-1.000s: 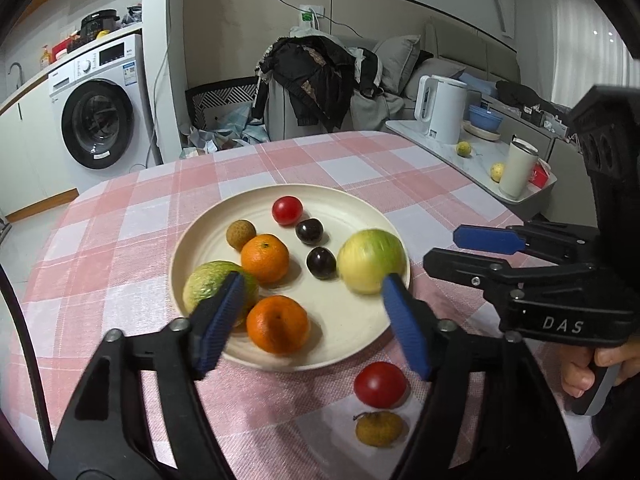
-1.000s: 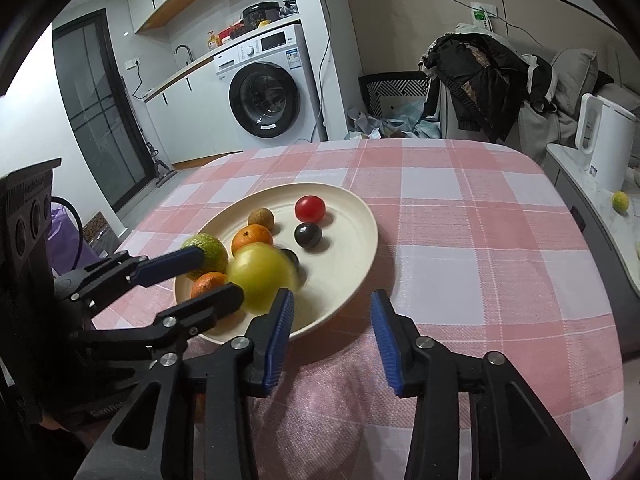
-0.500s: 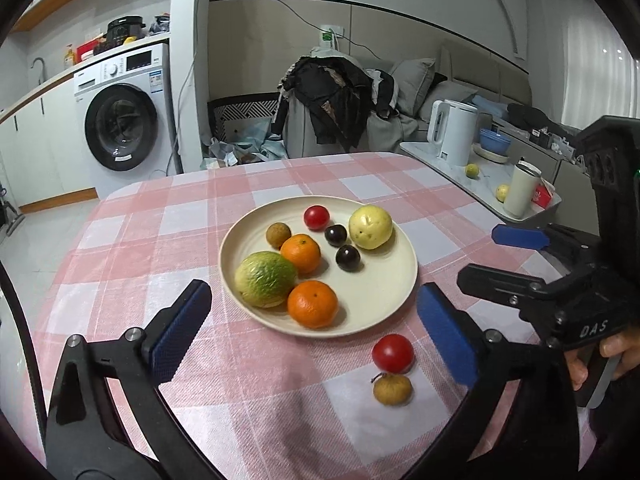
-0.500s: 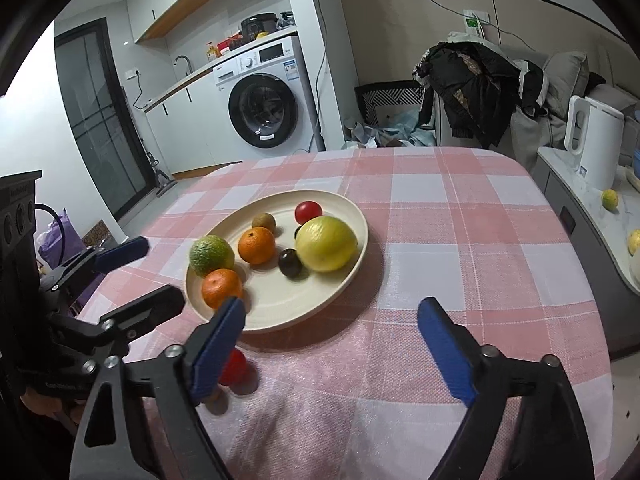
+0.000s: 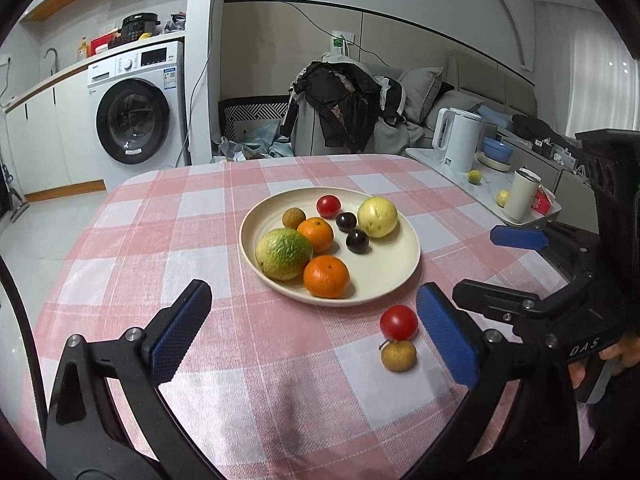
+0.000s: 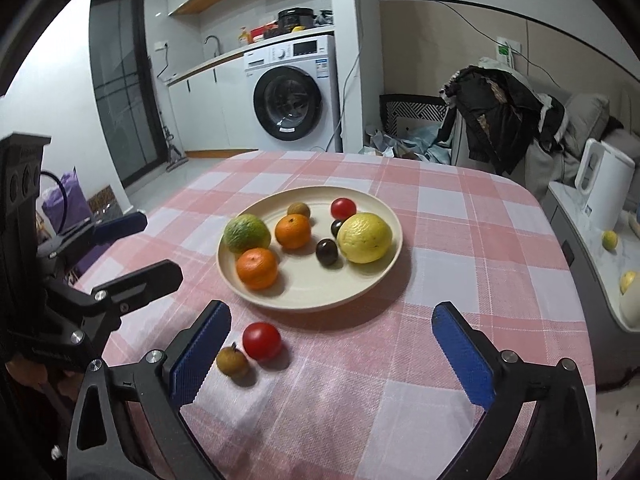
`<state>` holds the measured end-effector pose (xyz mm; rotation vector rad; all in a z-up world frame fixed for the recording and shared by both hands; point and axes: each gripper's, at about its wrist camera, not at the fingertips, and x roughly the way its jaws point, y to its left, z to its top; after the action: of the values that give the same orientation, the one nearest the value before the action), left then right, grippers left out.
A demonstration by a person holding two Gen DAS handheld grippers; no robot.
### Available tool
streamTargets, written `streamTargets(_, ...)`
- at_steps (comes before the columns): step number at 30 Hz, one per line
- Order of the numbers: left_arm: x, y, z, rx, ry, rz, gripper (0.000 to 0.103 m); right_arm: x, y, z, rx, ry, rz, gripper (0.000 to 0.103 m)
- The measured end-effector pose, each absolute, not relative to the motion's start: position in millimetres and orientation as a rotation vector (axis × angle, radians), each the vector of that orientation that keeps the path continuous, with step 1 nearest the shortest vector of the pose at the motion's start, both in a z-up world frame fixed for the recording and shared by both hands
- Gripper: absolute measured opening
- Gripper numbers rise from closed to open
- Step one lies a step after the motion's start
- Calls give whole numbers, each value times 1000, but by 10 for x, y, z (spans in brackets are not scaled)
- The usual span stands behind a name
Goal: Organize fruits
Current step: 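Grasp the small brown fruit with the left gripper while the right gripper approaches the red tomato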
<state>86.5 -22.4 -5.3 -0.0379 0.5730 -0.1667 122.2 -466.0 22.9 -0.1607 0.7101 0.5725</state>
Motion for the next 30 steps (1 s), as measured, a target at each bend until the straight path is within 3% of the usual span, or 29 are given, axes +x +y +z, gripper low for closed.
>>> streamTargets(30,1094,-483,-435,25,767,-247,102,1264,-4672,39,-200,750,548,103)
